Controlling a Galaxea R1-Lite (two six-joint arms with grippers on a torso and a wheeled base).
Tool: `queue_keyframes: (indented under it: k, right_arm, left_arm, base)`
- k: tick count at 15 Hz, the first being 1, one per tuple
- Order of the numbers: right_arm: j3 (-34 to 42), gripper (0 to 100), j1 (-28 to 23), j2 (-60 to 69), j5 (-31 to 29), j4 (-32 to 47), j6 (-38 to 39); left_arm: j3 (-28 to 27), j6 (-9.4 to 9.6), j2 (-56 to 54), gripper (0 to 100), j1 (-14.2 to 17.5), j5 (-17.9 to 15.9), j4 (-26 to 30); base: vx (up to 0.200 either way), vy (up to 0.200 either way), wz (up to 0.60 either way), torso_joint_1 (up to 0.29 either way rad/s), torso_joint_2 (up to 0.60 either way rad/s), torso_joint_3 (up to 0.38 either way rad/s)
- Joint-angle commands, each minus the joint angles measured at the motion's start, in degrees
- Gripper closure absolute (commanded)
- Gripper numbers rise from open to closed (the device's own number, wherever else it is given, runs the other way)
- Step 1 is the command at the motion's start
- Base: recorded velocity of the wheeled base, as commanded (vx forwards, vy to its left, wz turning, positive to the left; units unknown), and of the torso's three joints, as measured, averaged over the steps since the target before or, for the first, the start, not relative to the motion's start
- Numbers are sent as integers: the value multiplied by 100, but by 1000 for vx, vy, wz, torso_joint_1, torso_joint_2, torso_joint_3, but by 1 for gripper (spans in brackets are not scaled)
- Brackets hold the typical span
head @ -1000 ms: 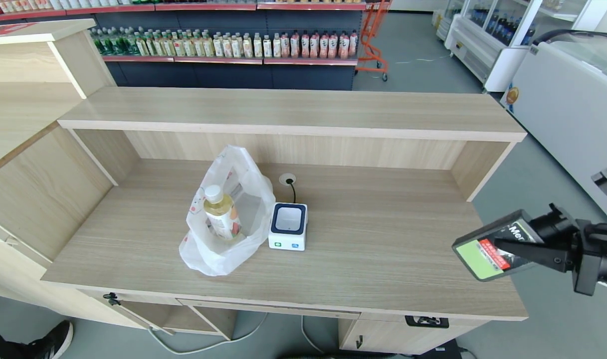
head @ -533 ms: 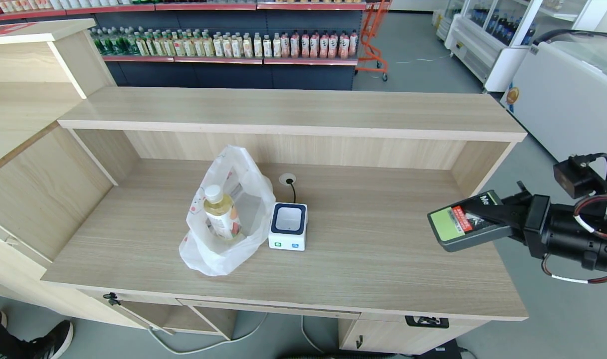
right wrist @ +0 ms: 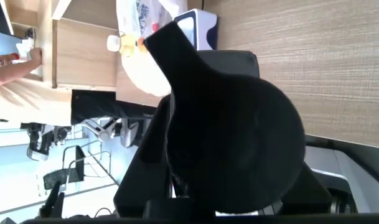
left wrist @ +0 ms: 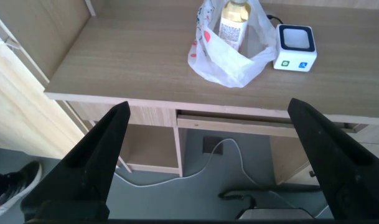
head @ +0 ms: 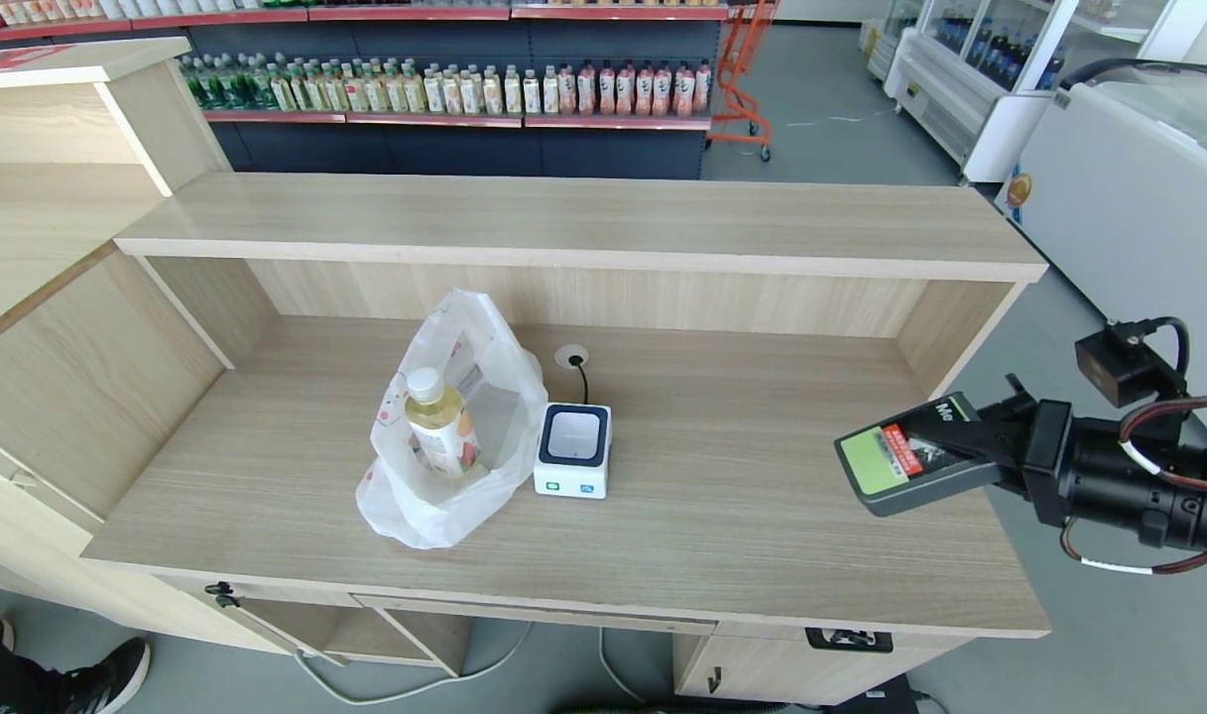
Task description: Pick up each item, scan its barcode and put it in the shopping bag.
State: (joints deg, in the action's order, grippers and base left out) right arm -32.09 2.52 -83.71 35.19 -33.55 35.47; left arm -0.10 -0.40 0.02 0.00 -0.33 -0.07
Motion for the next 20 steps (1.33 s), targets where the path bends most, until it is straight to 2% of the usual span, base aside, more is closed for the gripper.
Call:
queue_keyframes:
  k: [1, 9, 12, 18, 20]
  right_arm:
    - [1, 100, 3, 39, -4, -3, 30]
    - [168, 100, 3, 118, -13, -3, 47]
    - [168, 100, -6, 118, -21, -11, 38]
    - [176, 100, -6, 30, -74, -3, 21]
    - [132, 100, 108, -224, -514, -11, -49]
  left_arm:
    - [1, 5, -2, 0, 0, -2, -1]
    - [1, 14, -2, 0, 0, -2, -1]
    - [1, 23, -2, 0, 0, -2, -1]
    - [1, 67, -2, 0, 0, -2, -1]
    - [1, 23, -2, 0, 0, -2, -1]
  base:
    - [0, 200, 0, 7, 2, 7]
    - [0, 200, 0, 5, 5, 2]
    - [0, 0, 0, 0, 0, 0]
    - [200, 0, 0, -3, 2, 5]
    - [200, 0, 0, 3, -3, 5]
